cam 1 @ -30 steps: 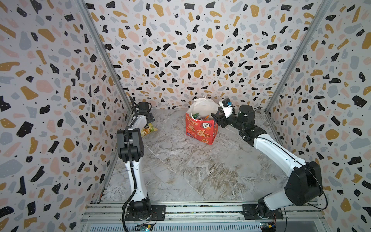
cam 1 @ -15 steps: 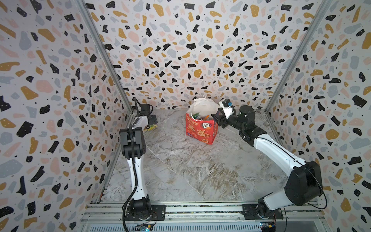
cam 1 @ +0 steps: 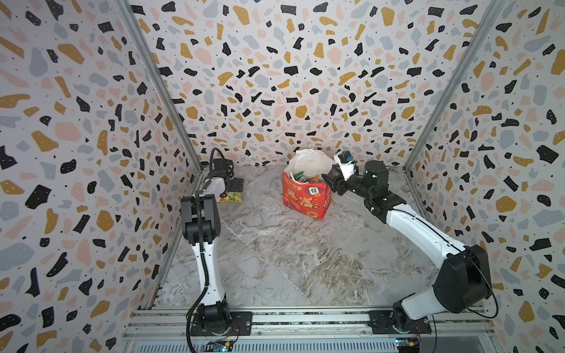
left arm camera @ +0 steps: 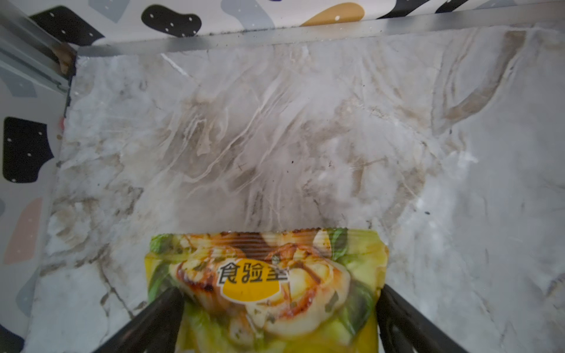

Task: Take the snacks out of the paper bag
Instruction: Rotate the snack at the top-left of the table, then pick up the paper bag from the top-center of the table.

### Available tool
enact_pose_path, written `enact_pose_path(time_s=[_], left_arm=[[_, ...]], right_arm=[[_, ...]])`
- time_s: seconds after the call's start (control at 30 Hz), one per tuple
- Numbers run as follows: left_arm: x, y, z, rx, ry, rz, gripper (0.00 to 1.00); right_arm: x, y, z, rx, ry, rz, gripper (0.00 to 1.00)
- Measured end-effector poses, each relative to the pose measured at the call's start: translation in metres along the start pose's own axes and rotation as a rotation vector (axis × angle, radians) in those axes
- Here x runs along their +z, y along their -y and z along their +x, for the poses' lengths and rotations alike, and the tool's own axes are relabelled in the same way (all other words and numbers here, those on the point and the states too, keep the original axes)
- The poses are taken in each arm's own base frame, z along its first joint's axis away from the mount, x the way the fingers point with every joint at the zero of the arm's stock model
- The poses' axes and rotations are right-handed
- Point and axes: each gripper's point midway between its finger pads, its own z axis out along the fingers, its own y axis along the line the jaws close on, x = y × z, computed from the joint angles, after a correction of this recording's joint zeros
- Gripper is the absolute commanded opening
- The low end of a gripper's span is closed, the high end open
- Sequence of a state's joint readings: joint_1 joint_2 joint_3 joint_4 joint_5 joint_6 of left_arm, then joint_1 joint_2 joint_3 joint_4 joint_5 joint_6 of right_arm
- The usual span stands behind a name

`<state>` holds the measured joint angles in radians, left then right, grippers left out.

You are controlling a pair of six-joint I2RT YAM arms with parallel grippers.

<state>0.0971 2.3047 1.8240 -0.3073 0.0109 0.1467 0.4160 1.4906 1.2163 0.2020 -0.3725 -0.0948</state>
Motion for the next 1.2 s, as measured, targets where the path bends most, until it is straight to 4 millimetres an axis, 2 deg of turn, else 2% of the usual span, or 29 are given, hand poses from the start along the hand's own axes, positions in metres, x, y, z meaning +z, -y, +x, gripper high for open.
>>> enact_pose_path(time_s=[0.13, 0.23, 0.3, 0.4, 0.53, 0.6, 0.67, 0.77, 0.83, 0.9, 0.97, 1.07, 1.2], left_arm=[[-0.019, 0.0, -0.018, 0.019, 0.049, 0.002, 1.0], [-0.045, 0.001, -0.045, 0.026, 0.126, 0.003, 1.0], [-0.072, 0.001, -0.066, 0.021, 0.196, 0.003, 1.0], [-0.122, 0.005, -0.095, -0.006, 0.32, 0.005, 1.0], [-0.2, 0.036, -0.114, -0.081, 0.517, 0.072, 0.98], [-0.232, 0.062, -0.111, -0.115, 0.601, 0.127, 0.98], [-0.258, 0.103, -0.099, -0.132, 0.663, 0.207, 0.98], [-0.282, 0.161, -0.072, -0.139, 0.693, 0.316, 0.98], [-0.295, 0.188, -0.053, -0.138, 0.698, 0.372, 0.98], [-0.305, 0.196, -0.039, -0.15, 0.708, 0.385, 0.97], [-0.317, 0.191, -0.033, -0.172, 0.731, 0.376, 0.95], [-0.335, 0.184, -0.033, -0.199, 0.781, 0.371, 0.95], [-0.344, 0.18, -0.031, -0.211, 0.811, 0.367, 0.95]], right_arm=[[0.0, -0.001, -0.004, 0.012, -0.014, -0.01, 0.65], [-0.003, 0.003, -0.023, 0.018, 0.002, -0.006, 0.67], [-0.007, 0.009, -0.038, 0.029, 0.023, 0.0, 0.7], [-0.015, 0.028, -0.056, 0.062, 0.036, 0.022, 0.7], [-0.015, 0.073, -0.073, 0.109, 0.016, 0.065, 0.6], [-0.008, 0.093, -0.069, 0.121, -0.023, 0.087, 0.58], [0.003, 0.105, -0.056, 0.132, -0.082, 0.094, 0.58], [0.022, 0.11, -0.034, 0.144, -0.175, 0.078, 0.55], [0.036, 0.112, -0.026, 0.14, -0.218, 0.072, 0.54], [0.049, 0.114, -0.021, 0.13, -0.254, 0.072, 0.54], [0.061, 0.111, -0.014, 0.113, -0.288, 0.075, 0.54], [0.078, 0.098, -0.004, 0.091, -0.33, 0.062, 0.56], [0.095, 0.086, 0.002, 0.073, -0.351, 0.048, 0.58]])
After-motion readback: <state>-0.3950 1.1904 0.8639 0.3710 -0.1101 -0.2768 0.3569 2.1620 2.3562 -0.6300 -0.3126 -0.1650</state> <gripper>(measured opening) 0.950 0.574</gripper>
